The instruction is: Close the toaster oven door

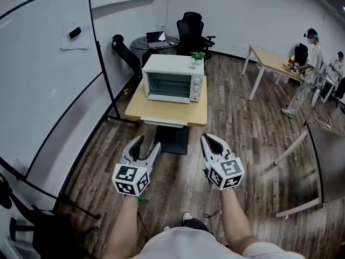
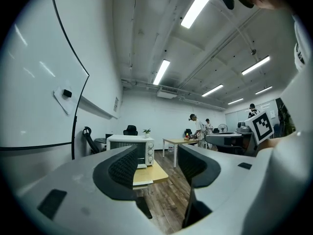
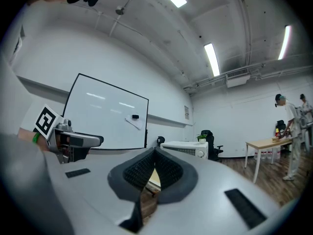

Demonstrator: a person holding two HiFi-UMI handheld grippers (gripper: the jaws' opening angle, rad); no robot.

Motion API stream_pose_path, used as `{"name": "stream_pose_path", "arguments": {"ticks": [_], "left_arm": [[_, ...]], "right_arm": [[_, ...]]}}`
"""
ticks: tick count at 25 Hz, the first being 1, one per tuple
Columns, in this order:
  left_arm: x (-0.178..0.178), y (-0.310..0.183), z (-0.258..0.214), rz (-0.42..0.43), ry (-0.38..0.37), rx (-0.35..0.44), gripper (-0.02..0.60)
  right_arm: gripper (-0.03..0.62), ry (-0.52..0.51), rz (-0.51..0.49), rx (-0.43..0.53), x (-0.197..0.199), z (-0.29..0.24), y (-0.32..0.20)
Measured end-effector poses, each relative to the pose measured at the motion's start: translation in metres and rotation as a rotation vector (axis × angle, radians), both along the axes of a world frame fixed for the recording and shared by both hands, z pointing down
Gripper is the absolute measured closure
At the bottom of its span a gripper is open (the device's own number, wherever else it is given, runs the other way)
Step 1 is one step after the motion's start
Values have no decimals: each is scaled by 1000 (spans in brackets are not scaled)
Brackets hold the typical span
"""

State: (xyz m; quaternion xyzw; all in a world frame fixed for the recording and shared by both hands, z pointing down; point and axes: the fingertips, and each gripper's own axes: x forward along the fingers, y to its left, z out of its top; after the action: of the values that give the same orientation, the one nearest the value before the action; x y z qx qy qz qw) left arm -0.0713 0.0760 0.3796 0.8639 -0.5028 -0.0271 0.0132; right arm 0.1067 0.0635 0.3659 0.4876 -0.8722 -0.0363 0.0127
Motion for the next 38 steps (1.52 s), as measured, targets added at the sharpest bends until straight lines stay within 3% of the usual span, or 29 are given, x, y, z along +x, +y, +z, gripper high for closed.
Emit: {"name": "stream_pose_path", "arguments": {"ticks": [4,8,19,30,38], "left_arm": [[2,-3,5,-7,-30,3,279],[3,-5,5,-22,-45,15,249],[16,-31,4,-29,-39,17,247],[52,-87,-1,-64,-43,23,247],[54,-139,4,-71,-49,10,247]], "right_arm": [[594,1,0,-2,0,3,-1],[594,0,-1,-1,2,2,-4],[594,-3,-17,12,10,2,-31],[594,14,-49,23,34,-1,-89],[594,9,-47,15,43,2,-144]]}}
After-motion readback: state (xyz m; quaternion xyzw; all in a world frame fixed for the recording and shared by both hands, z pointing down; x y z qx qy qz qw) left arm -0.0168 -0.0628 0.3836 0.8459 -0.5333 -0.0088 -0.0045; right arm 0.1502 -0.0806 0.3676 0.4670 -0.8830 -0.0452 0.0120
